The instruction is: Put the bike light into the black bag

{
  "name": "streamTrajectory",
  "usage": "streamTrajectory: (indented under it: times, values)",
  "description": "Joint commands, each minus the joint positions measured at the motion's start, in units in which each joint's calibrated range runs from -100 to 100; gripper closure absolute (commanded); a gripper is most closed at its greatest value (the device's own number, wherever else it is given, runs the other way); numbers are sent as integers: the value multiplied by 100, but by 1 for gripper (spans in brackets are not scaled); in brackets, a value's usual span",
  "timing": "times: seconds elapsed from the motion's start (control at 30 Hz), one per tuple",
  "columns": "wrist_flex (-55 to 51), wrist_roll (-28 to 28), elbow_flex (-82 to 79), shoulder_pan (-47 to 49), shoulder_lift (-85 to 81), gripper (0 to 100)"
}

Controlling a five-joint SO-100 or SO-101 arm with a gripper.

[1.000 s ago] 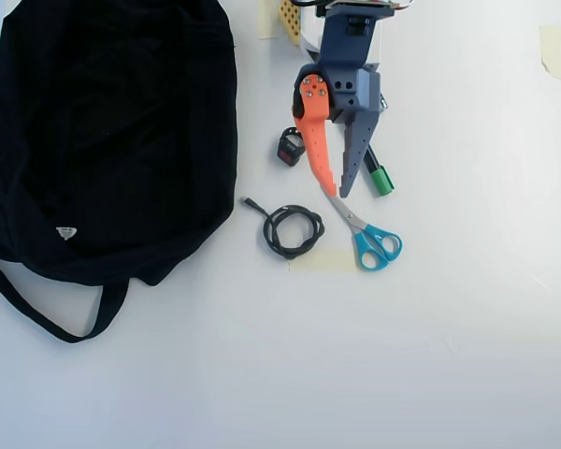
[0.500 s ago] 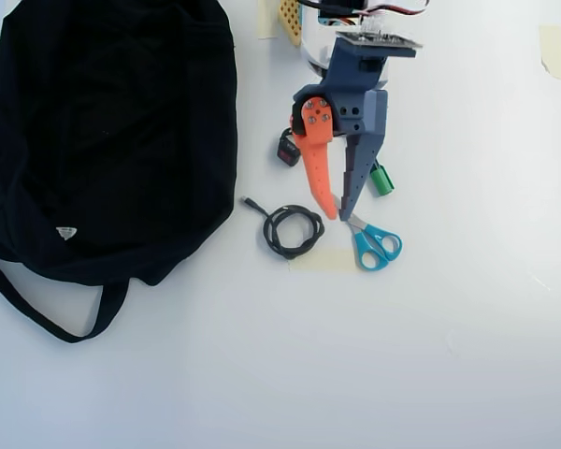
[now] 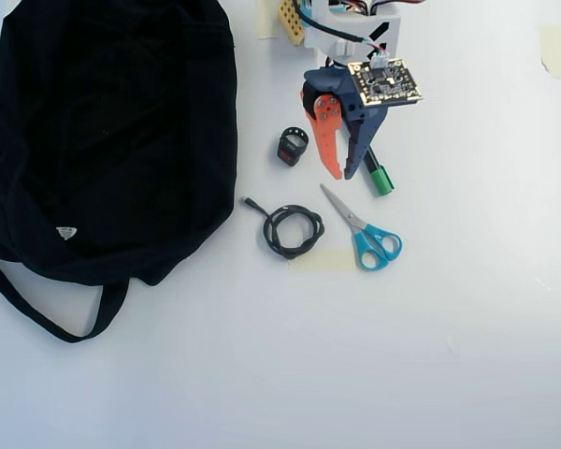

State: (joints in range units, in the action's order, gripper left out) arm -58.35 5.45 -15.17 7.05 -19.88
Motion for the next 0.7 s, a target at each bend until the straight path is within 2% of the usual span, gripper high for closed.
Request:
streamTrajectory:
  times: [0.0, 0.27, 0.37, 0.67]
  values:
    - [-823, 17, 89, -17, -402, 98]
    - [-1805, 153, 35, -92, -402, 98]
    - [-1831, 331, -226, -301, -402, 98]
    - [-1813, 331, -1214, -653, -410, 98]
